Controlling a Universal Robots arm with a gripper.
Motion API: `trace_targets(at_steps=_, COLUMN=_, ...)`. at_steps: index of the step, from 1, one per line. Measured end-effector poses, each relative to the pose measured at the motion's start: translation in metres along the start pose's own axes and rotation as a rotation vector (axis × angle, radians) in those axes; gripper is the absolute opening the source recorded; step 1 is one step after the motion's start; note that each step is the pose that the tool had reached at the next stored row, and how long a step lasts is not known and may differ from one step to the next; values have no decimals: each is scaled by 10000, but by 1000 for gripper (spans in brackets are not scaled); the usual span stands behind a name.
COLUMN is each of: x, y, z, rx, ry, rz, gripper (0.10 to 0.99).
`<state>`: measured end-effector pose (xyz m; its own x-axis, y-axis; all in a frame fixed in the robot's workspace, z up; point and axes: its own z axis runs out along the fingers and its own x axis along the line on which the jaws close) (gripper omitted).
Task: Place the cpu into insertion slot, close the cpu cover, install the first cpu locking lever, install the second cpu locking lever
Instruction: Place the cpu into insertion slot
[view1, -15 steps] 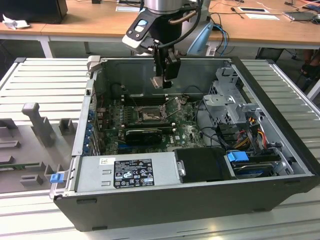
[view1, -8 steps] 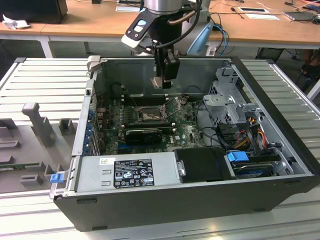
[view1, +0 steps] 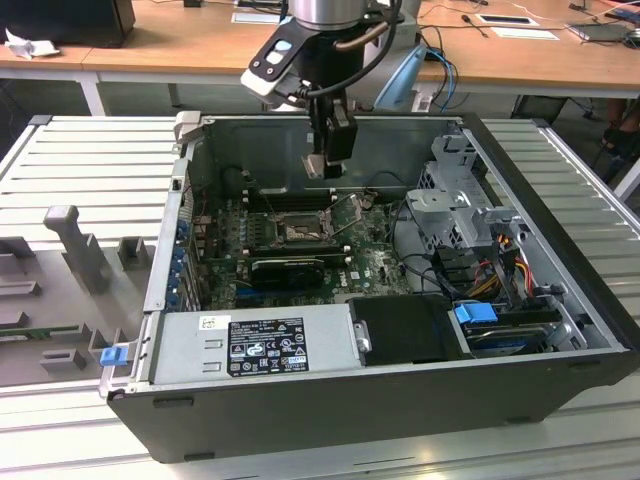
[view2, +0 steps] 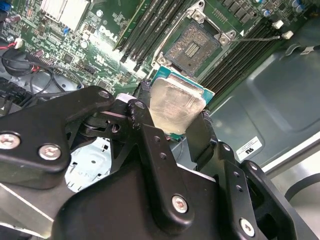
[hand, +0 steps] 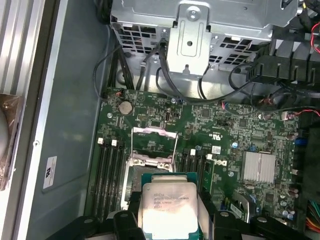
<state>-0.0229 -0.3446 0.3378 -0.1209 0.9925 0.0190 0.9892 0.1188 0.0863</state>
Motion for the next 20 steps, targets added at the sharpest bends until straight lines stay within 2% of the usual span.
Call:
trace_targets(at_steps=5, x=-1, y=-3, z=34, rx=-3, ry=-15, rz=169, gripper=525)
trace_targets(at_steps=13, x=-3, y=-14, z=153, rx=-3, ry=-16, rz=180, gripper=525)
trace_targets(at_steps=20, x=-4, y=-18, z=202, rx=1, ry=-17, rz=201, gripper=525)
